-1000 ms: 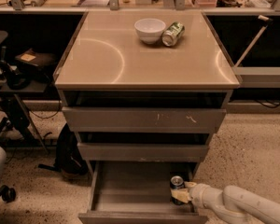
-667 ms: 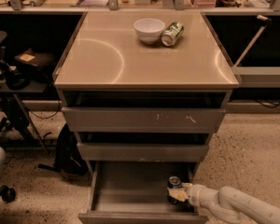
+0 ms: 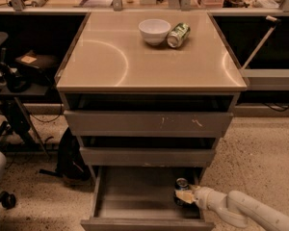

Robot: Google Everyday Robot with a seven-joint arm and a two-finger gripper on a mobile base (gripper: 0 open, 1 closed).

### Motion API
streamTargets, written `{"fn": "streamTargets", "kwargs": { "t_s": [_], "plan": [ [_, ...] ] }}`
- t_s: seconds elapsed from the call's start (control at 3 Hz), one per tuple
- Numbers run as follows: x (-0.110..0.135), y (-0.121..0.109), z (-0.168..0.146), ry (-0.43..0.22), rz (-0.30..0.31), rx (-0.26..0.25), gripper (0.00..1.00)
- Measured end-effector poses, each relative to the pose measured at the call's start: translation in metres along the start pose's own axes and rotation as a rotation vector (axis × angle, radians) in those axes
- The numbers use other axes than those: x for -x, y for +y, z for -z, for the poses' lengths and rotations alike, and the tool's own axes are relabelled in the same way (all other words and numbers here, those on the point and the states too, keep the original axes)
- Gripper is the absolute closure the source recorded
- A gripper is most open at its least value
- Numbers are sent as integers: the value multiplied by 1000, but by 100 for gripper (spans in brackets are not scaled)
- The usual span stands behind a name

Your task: Place pepsi can into bottom drawer

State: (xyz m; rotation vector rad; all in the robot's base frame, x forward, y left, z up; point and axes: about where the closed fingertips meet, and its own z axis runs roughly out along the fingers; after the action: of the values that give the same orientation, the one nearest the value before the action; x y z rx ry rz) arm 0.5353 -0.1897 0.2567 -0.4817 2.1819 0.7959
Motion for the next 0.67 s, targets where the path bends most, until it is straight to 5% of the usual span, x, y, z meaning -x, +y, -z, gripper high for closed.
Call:
{"fn": "streamTargets", "kwargs": {
  "t_s": [0.67],
  "plan": [
    [-56,4,-79,-114,-108,170,100]
  ]
}}
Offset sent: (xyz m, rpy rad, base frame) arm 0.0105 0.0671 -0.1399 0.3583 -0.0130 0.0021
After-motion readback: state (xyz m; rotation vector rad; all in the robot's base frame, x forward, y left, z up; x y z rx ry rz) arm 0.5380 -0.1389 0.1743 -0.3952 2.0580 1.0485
